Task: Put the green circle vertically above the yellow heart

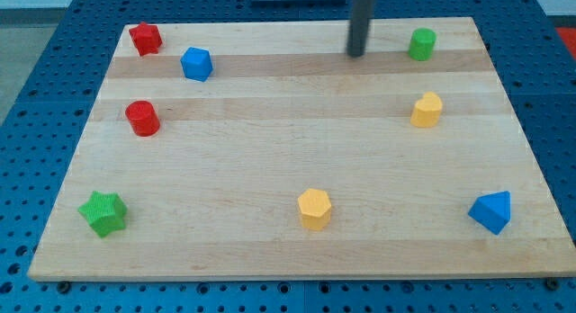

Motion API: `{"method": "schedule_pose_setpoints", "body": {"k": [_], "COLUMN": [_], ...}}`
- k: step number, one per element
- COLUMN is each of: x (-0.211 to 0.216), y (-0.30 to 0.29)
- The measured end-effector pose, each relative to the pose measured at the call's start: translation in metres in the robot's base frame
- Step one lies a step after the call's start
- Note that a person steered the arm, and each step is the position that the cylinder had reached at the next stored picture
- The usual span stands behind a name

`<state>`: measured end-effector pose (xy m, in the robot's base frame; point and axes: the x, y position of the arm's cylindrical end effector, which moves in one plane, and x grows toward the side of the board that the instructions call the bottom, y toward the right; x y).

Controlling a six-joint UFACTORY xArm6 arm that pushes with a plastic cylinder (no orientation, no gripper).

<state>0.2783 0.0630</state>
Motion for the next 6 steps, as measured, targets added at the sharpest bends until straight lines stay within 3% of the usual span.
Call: {"method": "schedule_pose_setpoints", "body": {"k": [1, 2, 3, 4, 5, 6], "x": [-0.04, -0.084, -0.066, -0.005, 0.034, 0.041], "y": [0.016, 0.094, 0.177, 0.157, 0.065, 0.045]}}
